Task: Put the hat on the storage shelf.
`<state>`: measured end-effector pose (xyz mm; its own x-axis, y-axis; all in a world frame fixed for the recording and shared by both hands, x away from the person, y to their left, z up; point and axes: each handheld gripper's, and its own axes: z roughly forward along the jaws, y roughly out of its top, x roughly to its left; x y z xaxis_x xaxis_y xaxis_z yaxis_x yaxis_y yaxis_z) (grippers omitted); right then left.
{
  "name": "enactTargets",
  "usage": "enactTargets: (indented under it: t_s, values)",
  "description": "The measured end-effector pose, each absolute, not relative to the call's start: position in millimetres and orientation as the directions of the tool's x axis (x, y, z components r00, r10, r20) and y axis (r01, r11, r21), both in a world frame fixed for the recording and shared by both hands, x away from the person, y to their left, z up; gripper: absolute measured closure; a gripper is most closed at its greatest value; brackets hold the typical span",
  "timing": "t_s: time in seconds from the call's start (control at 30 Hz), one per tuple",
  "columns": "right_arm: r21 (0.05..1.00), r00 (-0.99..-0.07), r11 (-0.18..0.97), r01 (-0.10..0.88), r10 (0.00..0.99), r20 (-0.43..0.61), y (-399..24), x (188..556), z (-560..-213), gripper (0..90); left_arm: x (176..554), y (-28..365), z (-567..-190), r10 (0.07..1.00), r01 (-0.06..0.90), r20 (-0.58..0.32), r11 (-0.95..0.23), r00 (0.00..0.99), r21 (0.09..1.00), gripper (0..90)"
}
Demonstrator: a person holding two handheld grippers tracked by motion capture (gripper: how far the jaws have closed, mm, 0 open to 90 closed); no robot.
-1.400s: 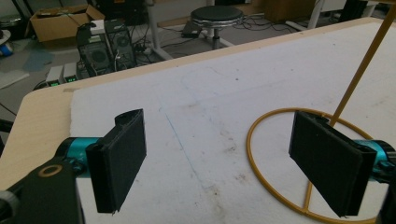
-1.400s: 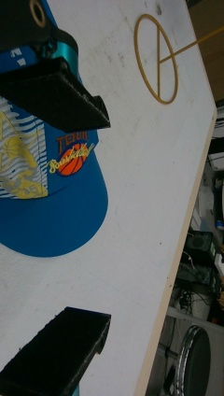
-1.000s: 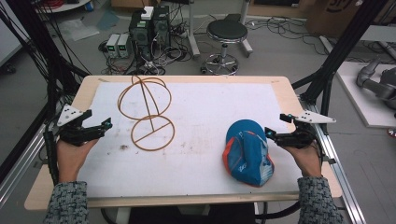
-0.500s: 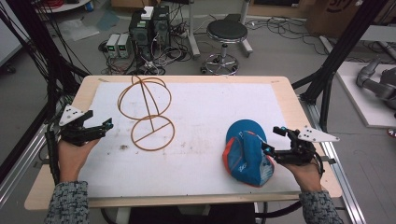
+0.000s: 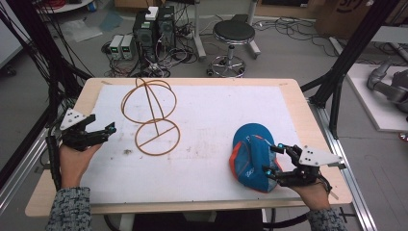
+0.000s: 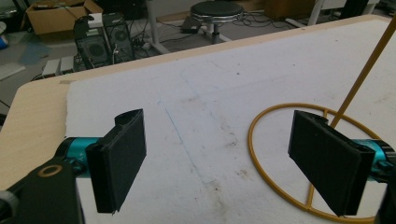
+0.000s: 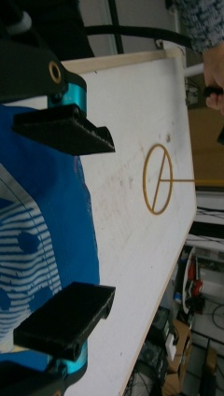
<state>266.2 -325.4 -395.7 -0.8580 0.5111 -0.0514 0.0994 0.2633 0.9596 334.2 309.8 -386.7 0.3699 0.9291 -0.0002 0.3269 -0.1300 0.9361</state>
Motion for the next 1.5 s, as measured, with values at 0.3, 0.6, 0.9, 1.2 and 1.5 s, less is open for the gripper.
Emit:
enactTargets:
  t_s: [0.3,0.6,0.9,1.2,1.5]
  values:
    - [0.943,-0.873,0.325,0.076,0.479,-0.095,-323.9,266.3,-406.1,32.7,334.0,310.1,-387.2,0.929,0.326,-0.006,-0.124,0.370,0.937,19.6]
    - [0.926,-0.876,0.375,0.046,0.461,-0.143,-323.8,268.0,-412.3,44.1,333.8,311.0,-387.9,0.929,0.330,-0.009,-0.122,0.369,0.936,19.7]
    - [0.915,-0.884,0.402,0.034,0.438,-0.160,-323.4,268.4,-414.4,63.6,333.7,312.2,-388.9,0.931,0.328,-0.013,-0.115,0.365,0.938,19.8]
    - [0.901,-0.882,0.433,0.026,0.434,-0.183,-322.2,268.1,-416.6,85.8,333.3,314.1,-389.5,0.932,0.330,-0.011,-0.117,0.363,0.937,19.9]
    - [0.919,-0.876,0.393,0.018,0.450,-0.176,-321.5,270.5,-408.2,87.9,333.5,315.1,-390.7,0.933,0.334,-0.013,-0.116,0.360,0.935,20.2]
